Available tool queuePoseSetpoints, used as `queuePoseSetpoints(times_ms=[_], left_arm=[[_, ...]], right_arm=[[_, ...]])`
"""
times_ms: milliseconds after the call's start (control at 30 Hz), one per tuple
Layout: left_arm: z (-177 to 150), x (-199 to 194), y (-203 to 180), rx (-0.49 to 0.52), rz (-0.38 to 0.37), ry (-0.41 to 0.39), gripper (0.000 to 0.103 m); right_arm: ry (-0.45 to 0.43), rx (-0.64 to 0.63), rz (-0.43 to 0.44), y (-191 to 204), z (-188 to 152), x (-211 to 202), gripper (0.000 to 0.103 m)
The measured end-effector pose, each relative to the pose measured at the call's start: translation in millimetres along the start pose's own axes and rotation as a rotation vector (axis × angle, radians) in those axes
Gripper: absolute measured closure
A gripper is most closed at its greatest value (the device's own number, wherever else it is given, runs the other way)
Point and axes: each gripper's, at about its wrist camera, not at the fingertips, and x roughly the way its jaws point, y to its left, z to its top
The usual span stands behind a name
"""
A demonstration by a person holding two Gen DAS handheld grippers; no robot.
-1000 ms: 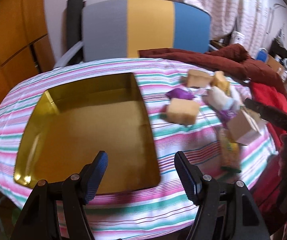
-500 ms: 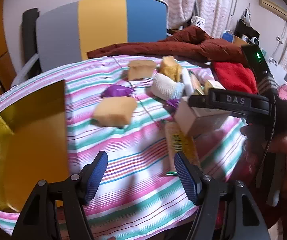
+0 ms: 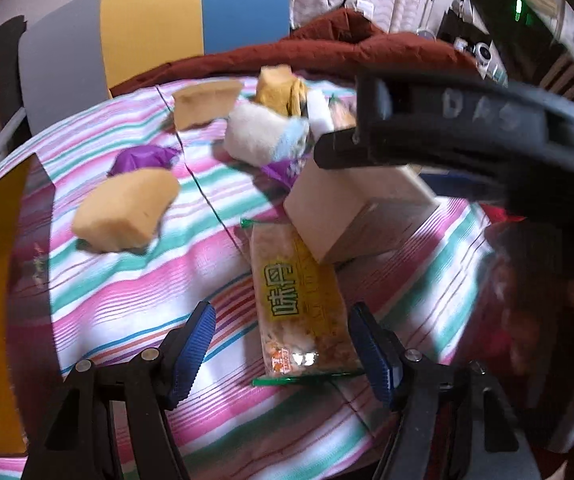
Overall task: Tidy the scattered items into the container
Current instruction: 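Grasp the WEIDAN cracker packet with left gripper while right gripper grasps the barcode box, then carry both held items into the gold tray and open both grippers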
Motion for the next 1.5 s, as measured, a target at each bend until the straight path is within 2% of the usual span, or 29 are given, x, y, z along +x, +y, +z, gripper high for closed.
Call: queuePoseSetpoints(times_ms=[200, 300, 333, 367, 433, 533, 733, 800, 967, 1167, 1333, 1500], left_arm=[[-6, 9, 10, -0.054, -0.092, -0.005, 0.036], [-8, 6, 13, -0.044, -0.097, -0.020, 0.048], [-9, 5, 15, -0.049, -0.111, -0.026, 0.055], [-10, 4, 16, -0.054, -0.119, -0.029, 0.057], [-11, 3, 19, -0.071, -0.123, -0.029, 0.057], [-14, 2, 24, -0.094, -0.106, -0.040, 0.050], [-11, 6, 29, -0.089, -0.141, -0.020, 0.050], [-10, 6, 30, -0.100, -0.127, -0.014, 0.049], [-11, 5, 26, -0.049, -0.110, -0.031, 0.061], [-15, -5, 36, -0.074, -0.134, -0.042, 0.063], [-14, -27, 46, -0.092, -0.157, -0.094, 0.063], [-12, -68, 72, -0.138, -0.161, -0.178, 0.064]], right_arm=[[0.040, -0.105, -0.070, 8, 1, 14, 0.000], [0.049, -0.103, -0.055, 3, 2, 18, 0.004], [0.046, -0.102, -0.050, 2, 3, 18, 0.004], [0.045, -0.103, -0.041, 1, 4, 18, 0.004], [0.047, -0.106, -0.023, 1, 4, 19, 0.004], [0.047, -0.096, 0.003, 1, 5, 21, 0.004], [0.042, -0.045, 0.045, -6, 7, 23, 0.004], [0.043, -0.059, 0.039, -5, 8, 23, 0.004], [0.042, -0.070, 0.049, -9, 13, 22, 0.004], [0.033, -0.075, 0.078, -11, 16, 22, 0.004], [0.000, -0.121, 0.093, -3, 17, 16, 0.005], [-0.048, -0.159, 0.108, 16, 16, -2, 0.005]])
